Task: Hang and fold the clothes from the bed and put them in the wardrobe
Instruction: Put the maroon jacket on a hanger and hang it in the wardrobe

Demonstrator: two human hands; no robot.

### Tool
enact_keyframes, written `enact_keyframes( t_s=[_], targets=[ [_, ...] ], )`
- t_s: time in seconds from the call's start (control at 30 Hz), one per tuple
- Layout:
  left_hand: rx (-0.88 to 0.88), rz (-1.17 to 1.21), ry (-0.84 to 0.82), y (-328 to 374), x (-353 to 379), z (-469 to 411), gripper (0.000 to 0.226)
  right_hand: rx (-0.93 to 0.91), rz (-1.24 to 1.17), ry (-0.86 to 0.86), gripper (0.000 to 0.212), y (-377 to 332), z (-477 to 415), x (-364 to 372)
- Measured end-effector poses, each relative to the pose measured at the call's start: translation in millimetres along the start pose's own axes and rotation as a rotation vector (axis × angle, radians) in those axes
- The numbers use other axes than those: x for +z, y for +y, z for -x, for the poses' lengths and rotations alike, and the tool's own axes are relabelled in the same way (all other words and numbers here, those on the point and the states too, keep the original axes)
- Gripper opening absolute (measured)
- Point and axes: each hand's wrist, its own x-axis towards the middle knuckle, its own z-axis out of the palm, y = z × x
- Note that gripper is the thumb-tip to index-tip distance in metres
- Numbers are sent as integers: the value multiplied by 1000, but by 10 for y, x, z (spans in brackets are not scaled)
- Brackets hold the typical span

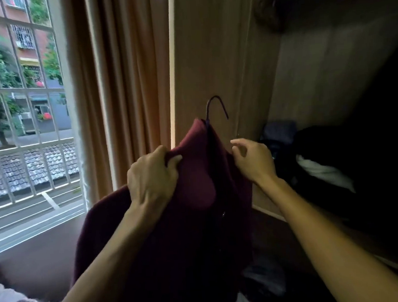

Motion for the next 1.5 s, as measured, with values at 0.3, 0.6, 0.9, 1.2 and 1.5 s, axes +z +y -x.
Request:
enact_keyframes(
  t_s=[0.3, 0.6, 0.9, 1.2, 1.5],
  targets=[
    [30, 109, -57, 843, 482, -682, 31, -22, 13, 197, 35, 380, -62, -733],
    [203, 96, 36, 2186, 1028, -1720, 34, -123, 139, 410, 52, 1085, -735, -1568],
    [298, 87, 111, 3380, 1696, -2751, 30, -153, 330, 461, 51, 1879, -1573, -2395],
    [458, 66, 185, 4220, 2208, -3537, 27, -131, 451, 500, 51, 2461, -2157, -2809],
    [636, -12, 343, 4952, 2673, -4386, 17, -100, 630, 645, 51, 3033, -2936, -3091]
  ],
)
